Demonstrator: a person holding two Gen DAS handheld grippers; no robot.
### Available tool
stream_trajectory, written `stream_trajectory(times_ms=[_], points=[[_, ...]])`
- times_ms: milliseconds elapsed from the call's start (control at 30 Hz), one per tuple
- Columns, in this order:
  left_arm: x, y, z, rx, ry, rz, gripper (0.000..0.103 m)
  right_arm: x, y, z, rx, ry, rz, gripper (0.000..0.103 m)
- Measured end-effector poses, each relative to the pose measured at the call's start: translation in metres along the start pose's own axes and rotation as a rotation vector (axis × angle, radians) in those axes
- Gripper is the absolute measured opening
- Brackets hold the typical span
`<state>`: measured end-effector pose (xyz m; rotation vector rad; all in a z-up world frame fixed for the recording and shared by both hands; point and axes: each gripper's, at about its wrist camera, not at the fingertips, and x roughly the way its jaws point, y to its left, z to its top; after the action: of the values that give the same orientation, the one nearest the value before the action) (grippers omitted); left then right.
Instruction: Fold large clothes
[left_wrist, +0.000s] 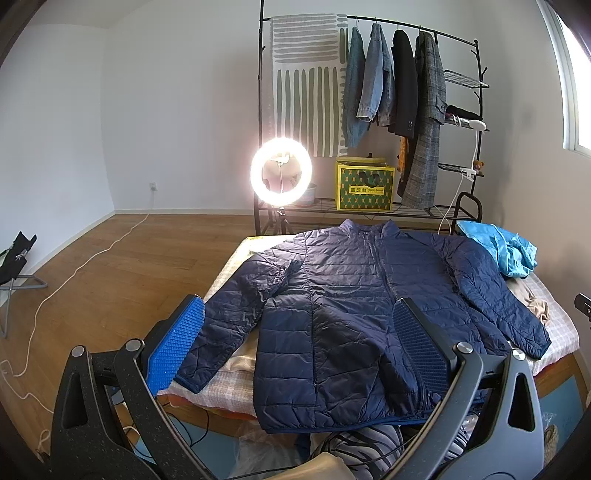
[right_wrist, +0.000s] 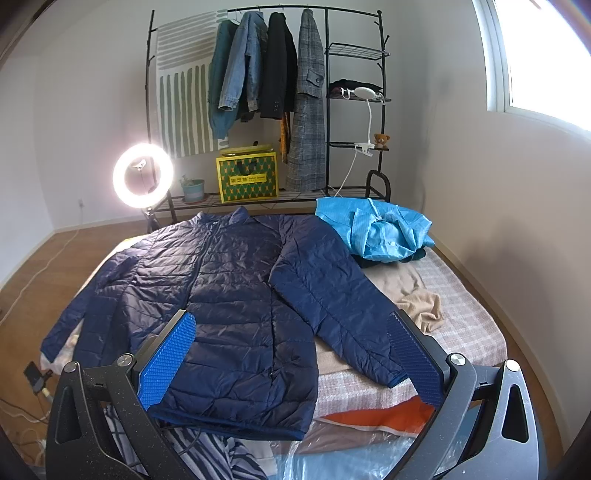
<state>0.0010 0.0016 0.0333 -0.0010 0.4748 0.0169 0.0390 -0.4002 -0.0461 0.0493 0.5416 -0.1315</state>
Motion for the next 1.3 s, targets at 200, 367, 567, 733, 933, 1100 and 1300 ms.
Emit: stream_trajectory(times_ms=[200, 367, 567, 733, 933, 1100, 1300], points=[[0.000, 0.000, -0.001, 0.000, 0.001, -0.001, 0.103, 0.000, 0.000, 0.000, 0.001, 0.002, 0.000, 0.102], [-0.001, -0.001, 0.000, 0.000, 0.000, 0.001, 0.103, 0.000, 0.001, -0.001, 0.000, 0.001, 0.001, 0.103], [-0.001, 0.000, -0.003, -0.001, 0.000, 0.000, 0.103, 0.000, 0.002, -0.002, 0.000, 0.002, 0.001, 0.102], [-0.002, 0.004, -0.003, -0.008, 0.003, 0.000, 0.103, -0.001, 0.008, -0.003, -0.004, 0.005, 0.003, 0.102], [0.000, 0.008, -0.006, -0.013, 0.004, 0.002, 0.103, -0.001, 0.009, -0.001, -0.007, 0.005, 0.008, 0.102], [0.008, 0.018, -0.014, -0.027, 0.008, 0.008, 0.103, 0.000, 0.013, 0.000, -0.013, 0.010, 0.014, 0.103], [0.020, 0.034, -0.024, -0.044, 0.022, 0.024, 0.103, 0.001, 0.023, 0.003, -0.026, 0.012, 0.024, 0.103]])
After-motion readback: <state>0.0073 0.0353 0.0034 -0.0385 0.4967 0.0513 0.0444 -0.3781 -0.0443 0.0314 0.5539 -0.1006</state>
